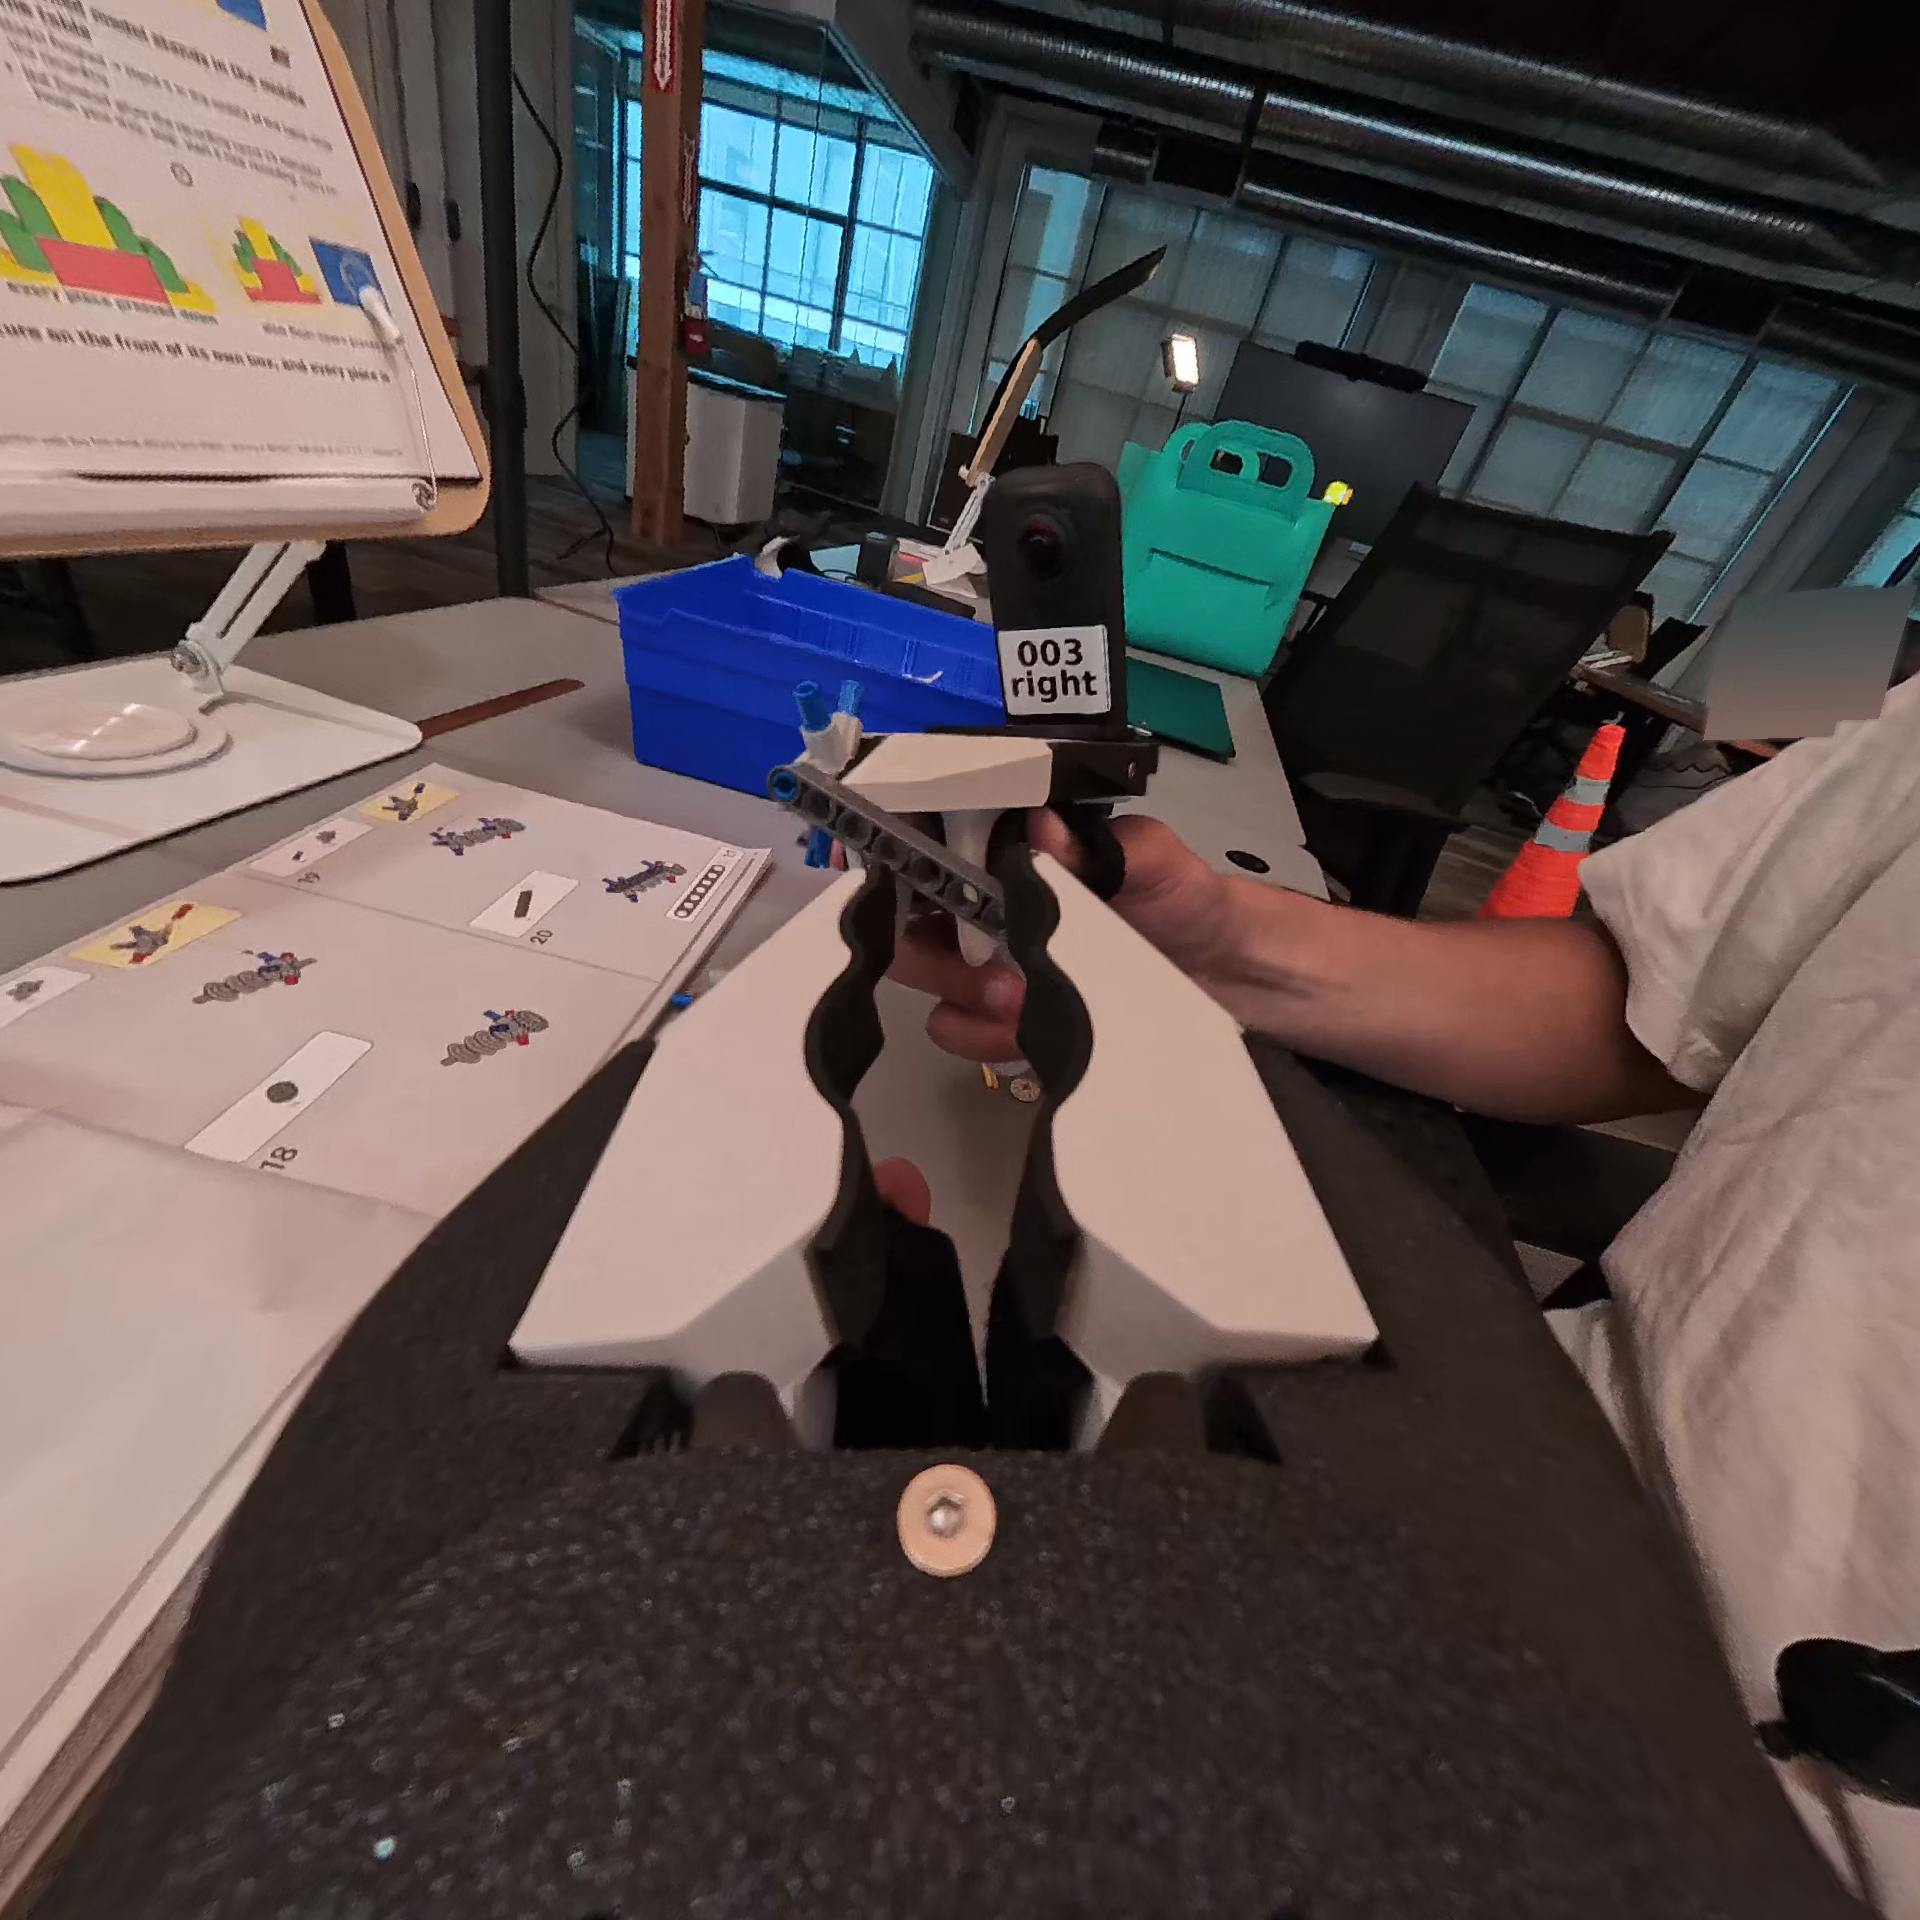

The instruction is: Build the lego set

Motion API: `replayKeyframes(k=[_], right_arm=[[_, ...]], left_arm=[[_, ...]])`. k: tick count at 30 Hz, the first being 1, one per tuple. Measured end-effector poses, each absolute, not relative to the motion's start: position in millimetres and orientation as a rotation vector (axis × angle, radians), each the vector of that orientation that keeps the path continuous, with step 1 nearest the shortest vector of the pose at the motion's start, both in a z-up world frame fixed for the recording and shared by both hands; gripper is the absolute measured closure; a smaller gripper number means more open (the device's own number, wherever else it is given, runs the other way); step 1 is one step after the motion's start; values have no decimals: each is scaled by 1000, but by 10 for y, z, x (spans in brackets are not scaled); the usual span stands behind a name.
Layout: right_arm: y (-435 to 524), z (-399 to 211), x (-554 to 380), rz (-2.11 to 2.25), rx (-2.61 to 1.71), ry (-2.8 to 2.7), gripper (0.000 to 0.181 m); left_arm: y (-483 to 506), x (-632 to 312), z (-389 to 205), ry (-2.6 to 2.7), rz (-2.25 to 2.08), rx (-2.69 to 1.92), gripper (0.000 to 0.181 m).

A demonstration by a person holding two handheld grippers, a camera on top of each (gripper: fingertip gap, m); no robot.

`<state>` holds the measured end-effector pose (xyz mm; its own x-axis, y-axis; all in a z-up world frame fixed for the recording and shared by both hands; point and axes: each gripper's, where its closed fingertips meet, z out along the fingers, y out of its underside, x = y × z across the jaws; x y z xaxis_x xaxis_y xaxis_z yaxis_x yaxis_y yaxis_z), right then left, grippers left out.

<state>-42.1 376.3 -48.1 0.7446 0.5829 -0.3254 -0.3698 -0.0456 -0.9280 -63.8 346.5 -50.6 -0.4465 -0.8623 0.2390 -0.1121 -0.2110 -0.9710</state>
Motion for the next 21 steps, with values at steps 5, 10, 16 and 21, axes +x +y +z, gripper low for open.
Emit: replayKeyframes(k=[5,10,16,21], right_arm=[[3768,-491,-405,753,-1438,-188,175],[3832,-630,-255,526,-1532,-208,175],[3841,-630,-232,171,-1552,-358,175],[3821,-579,-218,120,-1538,-363,175]], left_arm=[[3471,-625,-534,1494,-1704,-1185,161],[3555,-597,-701,1541,-1665,-1300,168],[3600,-558,-784,1501,-1749,-1419,174],[3580,-582,-672,1463,-1804,-1370,169]])
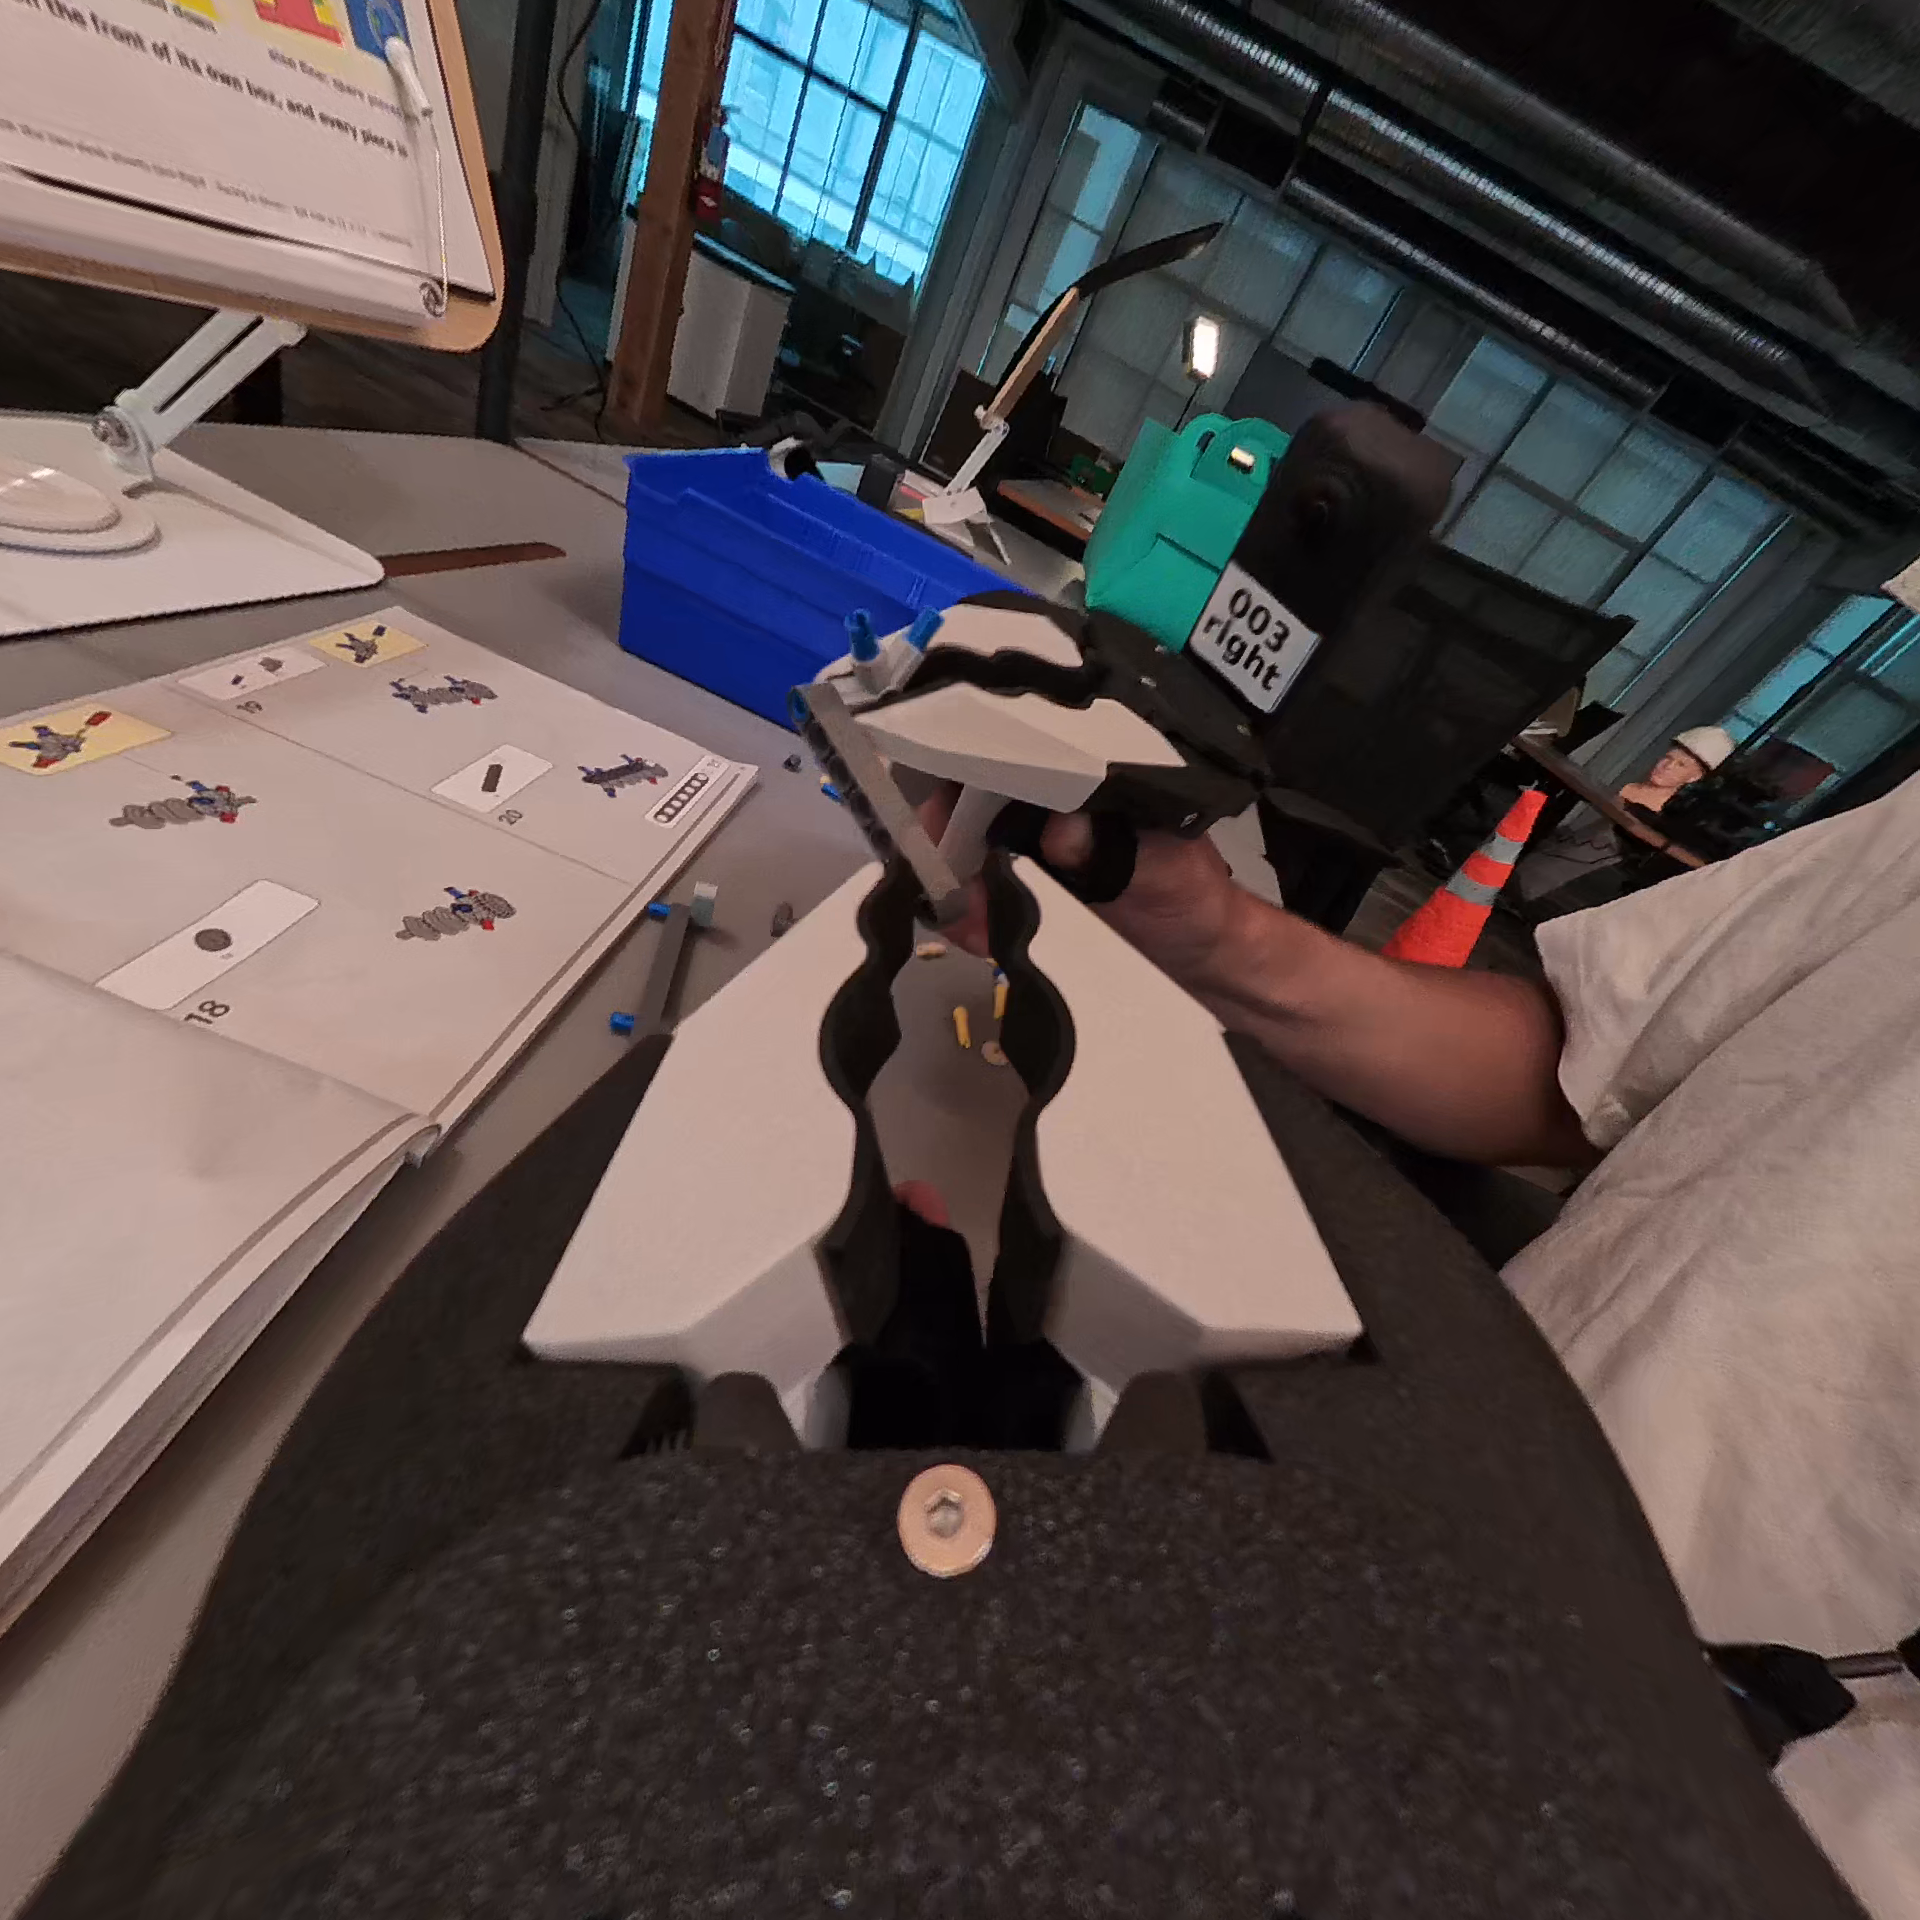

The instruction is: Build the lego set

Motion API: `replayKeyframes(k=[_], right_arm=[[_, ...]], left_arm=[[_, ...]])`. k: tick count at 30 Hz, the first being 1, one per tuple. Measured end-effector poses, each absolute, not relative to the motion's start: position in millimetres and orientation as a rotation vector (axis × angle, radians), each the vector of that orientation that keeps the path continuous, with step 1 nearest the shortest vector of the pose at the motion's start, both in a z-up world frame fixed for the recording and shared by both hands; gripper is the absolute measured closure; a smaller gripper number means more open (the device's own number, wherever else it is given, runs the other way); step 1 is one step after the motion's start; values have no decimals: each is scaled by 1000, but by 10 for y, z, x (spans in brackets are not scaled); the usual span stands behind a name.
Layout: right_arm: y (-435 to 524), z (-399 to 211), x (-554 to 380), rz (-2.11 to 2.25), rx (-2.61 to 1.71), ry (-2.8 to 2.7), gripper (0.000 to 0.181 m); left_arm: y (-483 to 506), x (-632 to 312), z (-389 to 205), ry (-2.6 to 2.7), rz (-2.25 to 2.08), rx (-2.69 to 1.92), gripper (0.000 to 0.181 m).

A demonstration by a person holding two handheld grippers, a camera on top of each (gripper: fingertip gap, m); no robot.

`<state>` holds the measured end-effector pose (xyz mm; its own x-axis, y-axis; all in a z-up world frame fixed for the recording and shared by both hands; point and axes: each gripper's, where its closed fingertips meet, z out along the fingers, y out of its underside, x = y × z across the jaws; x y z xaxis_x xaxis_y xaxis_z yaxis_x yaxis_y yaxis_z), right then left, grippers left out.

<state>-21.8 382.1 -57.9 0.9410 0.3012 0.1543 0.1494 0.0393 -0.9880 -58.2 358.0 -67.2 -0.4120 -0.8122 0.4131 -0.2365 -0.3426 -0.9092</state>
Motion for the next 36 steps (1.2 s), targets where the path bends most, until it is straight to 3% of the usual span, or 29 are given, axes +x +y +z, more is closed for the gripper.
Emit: replayKeyframes(k=[6,9,18,21,28,31,36], right_arm=[[3838,-627,-279,223,-1551,-335,176],[3842,-631,-344,464,-1547,-252,176],[3694,-551,-619,1128,-1503,-120,176],[3630,-546,-679,1415,-1517,-48,175],[3527,-674,-892,1618,-1625,-83,175],[3529,-753,-908,1698,-1662,-34,176],[3538,-857,-916,1771,-1709,34,175]], left_arm=[[3634,-656,-452,1407,-1825,-1259,171],[3657,-691,-442,1456,-1698,-1167,159],[3672,-661,-676,1616,-1199,-937,145],[3534,-708,-621,1628,-1286,-889,147],[3478,-777,-551,1639,-1320,-842,165],[3419,-787,-597,1672,-1251,-790,175],[3440,-802,-712,1710,-1036,-688,176]])
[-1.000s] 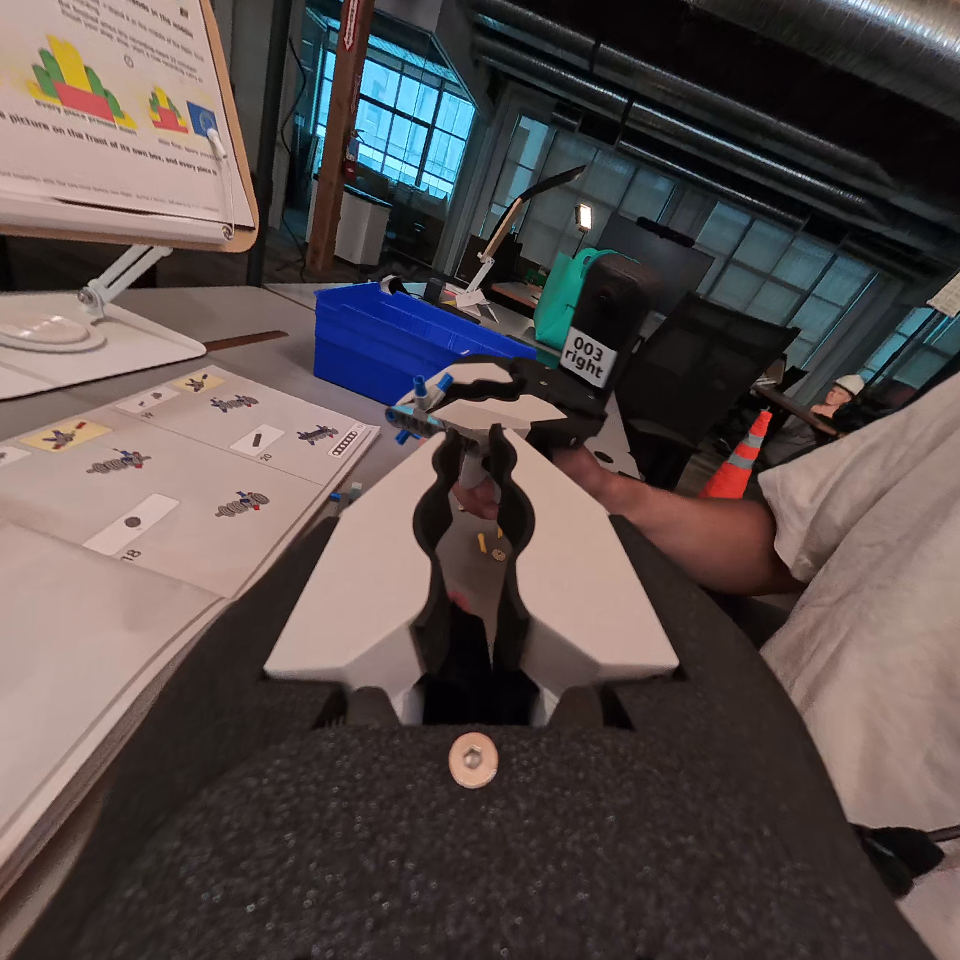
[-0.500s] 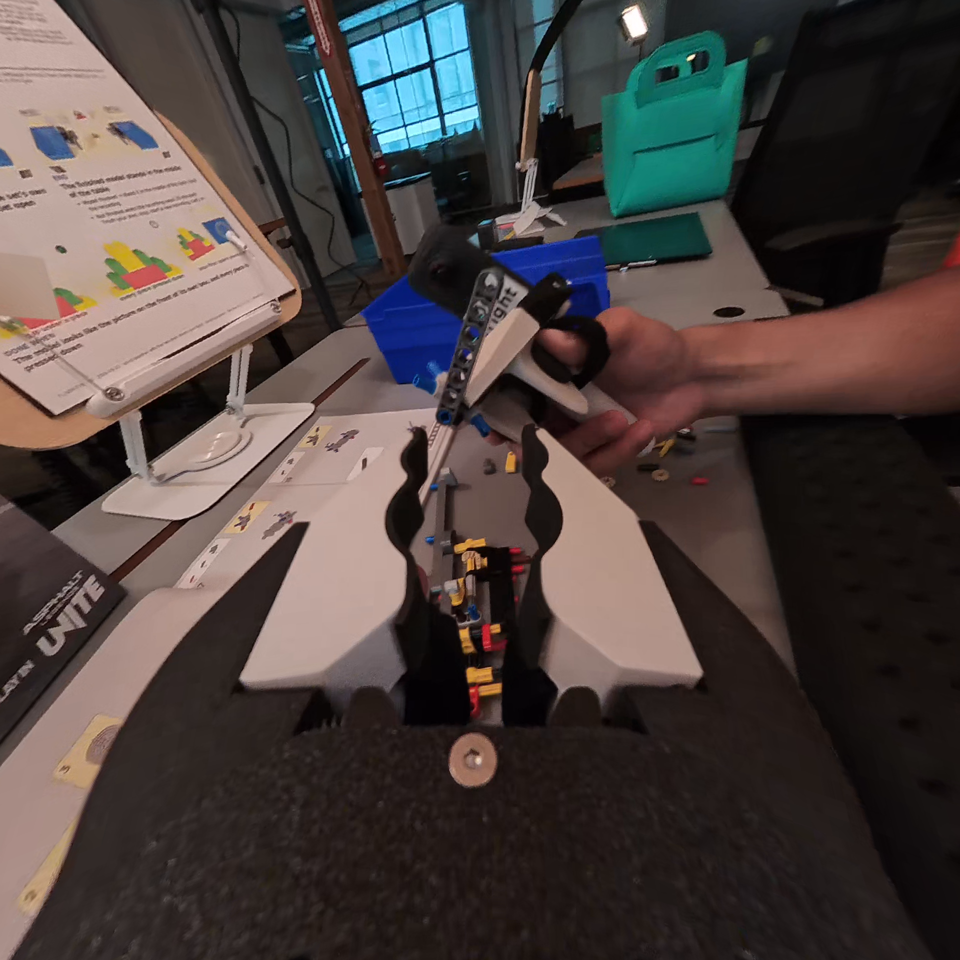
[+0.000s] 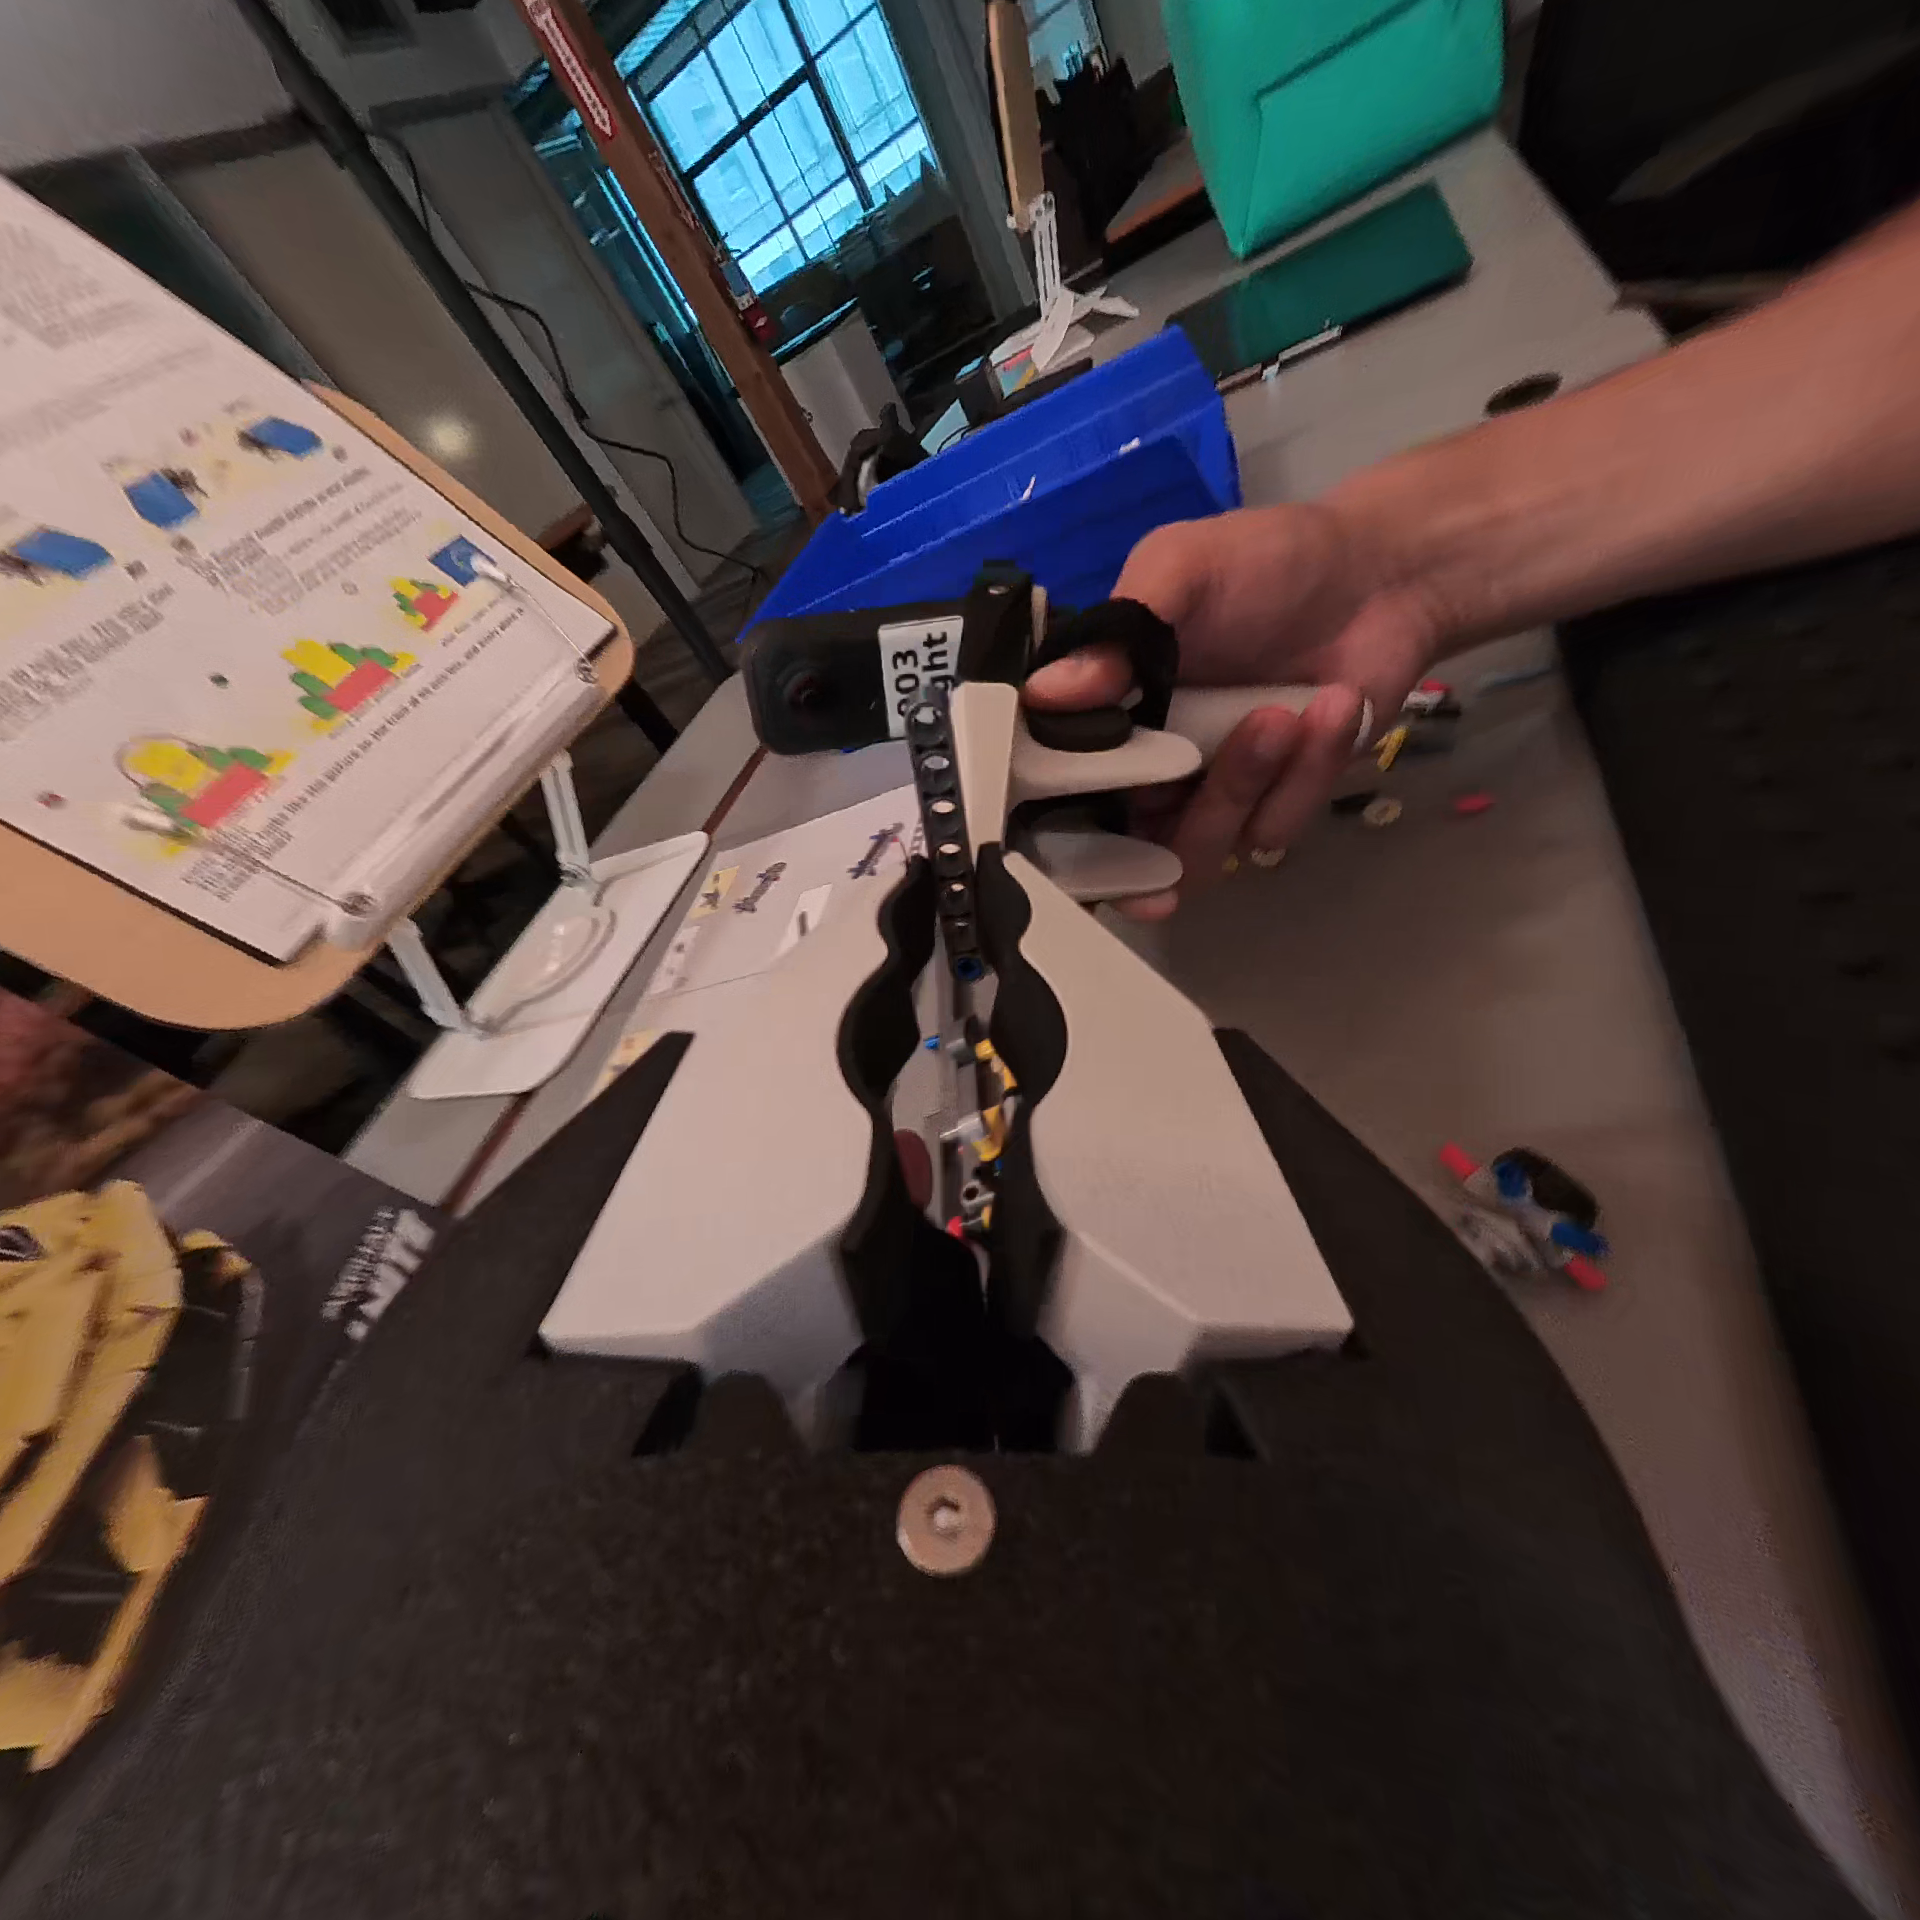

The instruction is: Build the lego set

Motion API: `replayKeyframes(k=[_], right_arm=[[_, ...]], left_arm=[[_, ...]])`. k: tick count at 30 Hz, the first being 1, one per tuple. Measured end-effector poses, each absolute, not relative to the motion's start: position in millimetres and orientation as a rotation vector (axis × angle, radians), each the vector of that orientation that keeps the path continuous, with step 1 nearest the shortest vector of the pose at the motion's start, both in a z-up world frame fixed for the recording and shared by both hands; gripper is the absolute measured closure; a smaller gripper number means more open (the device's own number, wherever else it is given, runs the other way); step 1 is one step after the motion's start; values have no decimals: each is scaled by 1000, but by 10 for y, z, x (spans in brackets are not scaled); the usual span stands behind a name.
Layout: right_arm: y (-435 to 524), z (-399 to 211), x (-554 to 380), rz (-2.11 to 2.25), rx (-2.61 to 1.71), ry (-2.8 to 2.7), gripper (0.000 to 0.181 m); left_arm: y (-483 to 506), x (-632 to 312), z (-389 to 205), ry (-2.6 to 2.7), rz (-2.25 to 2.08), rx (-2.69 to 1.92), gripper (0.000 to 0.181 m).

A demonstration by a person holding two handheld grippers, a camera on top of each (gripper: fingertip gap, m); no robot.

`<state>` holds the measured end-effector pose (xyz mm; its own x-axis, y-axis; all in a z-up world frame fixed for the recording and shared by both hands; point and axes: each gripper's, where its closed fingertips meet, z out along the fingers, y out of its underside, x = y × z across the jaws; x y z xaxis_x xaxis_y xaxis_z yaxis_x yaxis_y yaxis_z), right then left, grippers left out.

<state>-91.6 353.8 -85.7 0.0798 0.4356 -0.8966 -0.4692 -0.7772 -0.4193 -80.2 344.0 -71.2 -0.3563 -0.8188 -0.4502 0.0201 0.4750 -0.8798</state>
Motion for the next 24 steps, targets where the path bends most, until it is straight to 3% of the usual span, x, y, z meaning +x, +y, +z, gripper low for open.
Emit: replayKeyframes(k=[3,5,11,15,19,24], right_arm=[[3543,-913,-991,1800,-1742,58,173],[3540,-932,-985,1718,-1779,17,153],[3090,-1234,-1049,834,-2091,-421,139],[2832,-1626,-1339,491,-2289,-506,130],[2894,-1704,-1398,287,-2268,-473,137],[2906,-1763,-1423,489,-2310,-357,144]], left_arm=[[3456,-905,-756,1705,-927,-648,175],[3568,-1017,-751,1658,-881,-696,175],[3786,-1555,-1105,1703,-892,-927,175],[3762,-1665,-1486,1810,-755,-928,175],[3601,-1635,-1607,1903,-691,-806,175],[3472,-1628,-1707,2003,-481,-551,175]])
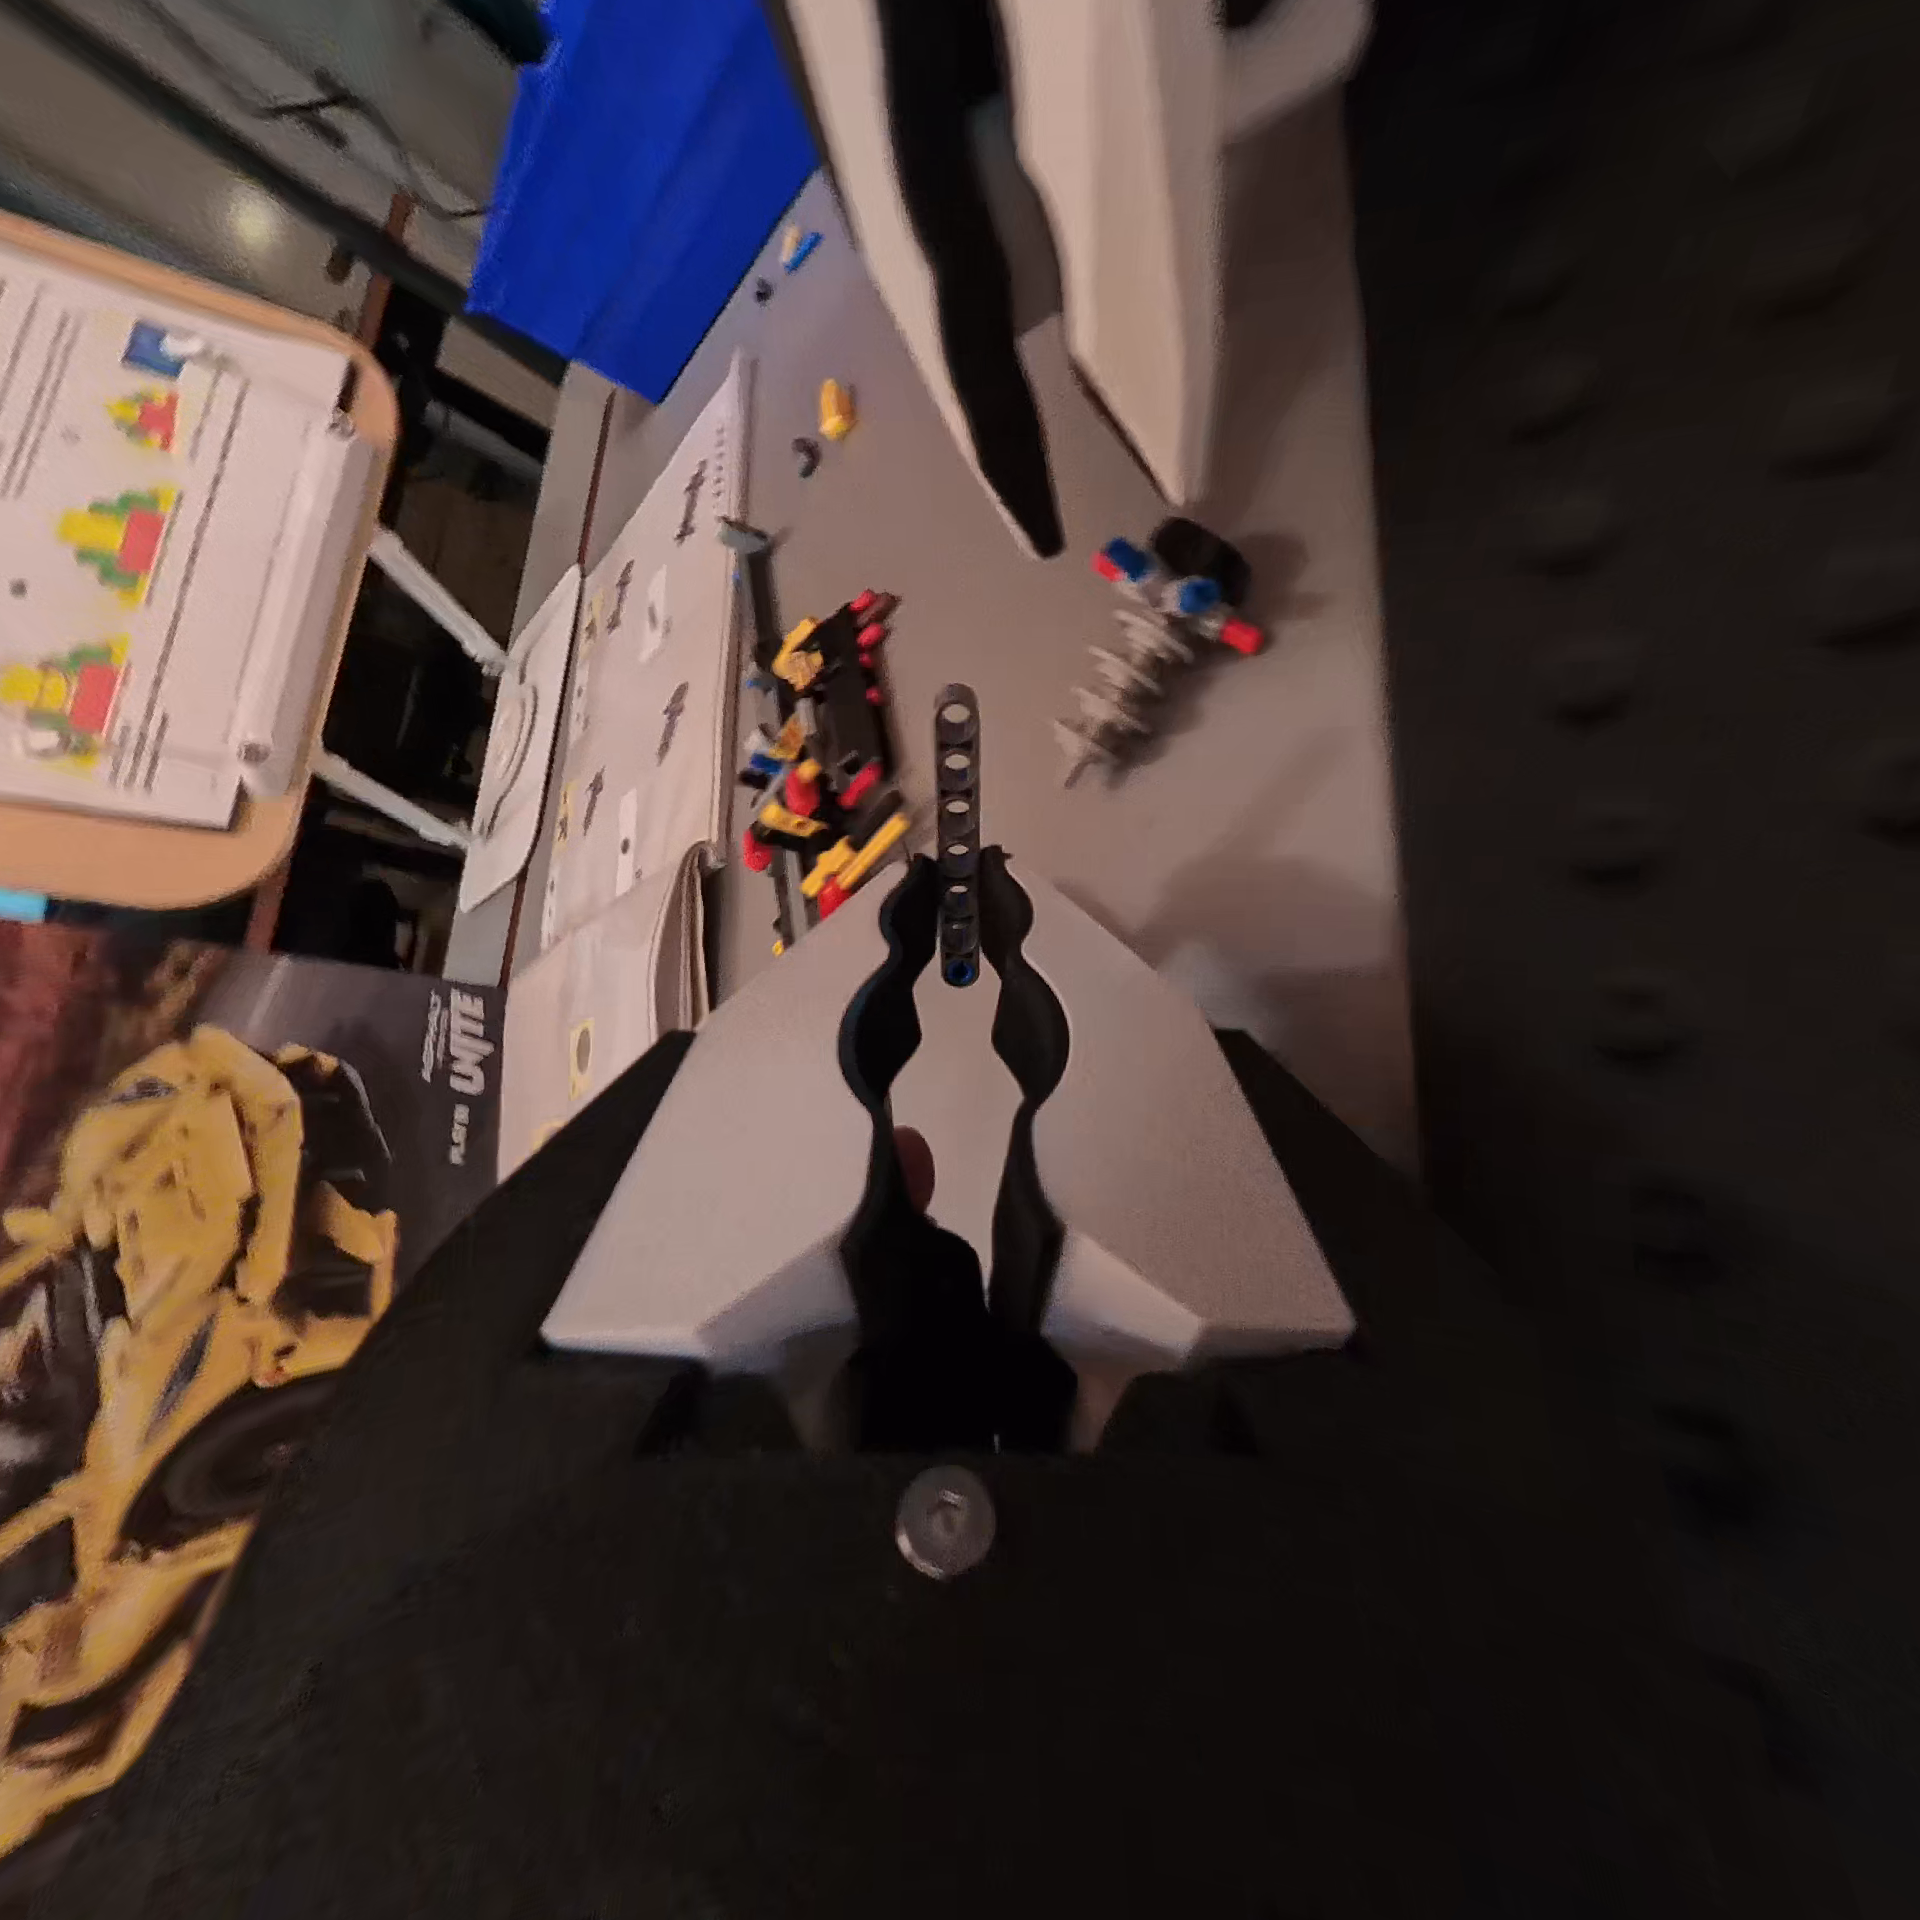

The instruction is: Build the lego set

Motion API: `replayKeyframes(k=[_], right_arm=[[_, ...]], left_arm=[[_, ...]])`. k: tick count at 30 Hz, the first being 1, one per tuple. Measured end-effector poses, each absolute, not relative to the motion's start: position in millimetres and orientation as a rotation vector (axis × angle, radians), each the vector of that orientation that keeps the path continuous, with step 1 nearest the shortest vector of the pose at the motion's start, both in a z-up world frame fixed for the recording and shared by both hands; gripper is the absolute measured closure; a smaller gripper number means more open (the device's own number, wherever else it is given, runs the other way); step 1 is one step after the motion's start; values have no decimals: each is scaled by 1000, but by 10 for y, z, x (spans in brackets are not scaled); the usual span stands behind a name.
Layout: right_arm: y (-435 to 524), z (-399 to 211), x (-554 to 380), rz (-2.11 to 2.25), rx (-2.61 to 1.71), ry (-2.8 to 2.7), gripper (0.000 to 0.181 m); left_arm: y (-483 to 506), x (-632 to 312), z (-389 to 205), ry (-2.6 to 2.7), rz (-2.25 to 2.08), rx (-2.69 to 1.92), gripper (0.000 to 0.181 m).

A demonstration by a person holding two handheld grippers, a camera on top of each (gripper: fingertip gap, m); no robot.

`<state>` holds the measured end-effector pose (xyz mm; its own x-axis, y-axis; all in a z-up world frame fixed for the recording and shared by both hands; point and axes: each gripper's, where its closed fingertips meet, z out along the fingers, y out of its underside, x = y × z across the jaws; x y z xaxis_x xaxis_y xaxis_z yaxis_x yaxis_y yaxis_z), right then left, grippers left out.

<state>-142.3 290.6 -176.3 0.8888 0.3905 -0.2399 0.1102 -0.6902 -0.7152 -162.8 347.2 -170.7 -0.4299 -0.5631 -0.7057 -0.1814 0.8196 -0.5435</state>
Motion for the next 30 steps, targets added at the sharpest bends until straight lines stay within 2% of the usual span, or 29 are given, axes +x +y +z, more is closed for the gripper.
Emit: replayKeyframes(k=[10,30], right_arm=[[2834,-1873,-1448,486,-2334,-311,145],[2743,-1960,-1439,404,-2382,-339,158]], left_arm=[[3225,-1610,-1867,2089,-368,-300,175],[3133,-1526,-1890,2145,-356,-339,175]])
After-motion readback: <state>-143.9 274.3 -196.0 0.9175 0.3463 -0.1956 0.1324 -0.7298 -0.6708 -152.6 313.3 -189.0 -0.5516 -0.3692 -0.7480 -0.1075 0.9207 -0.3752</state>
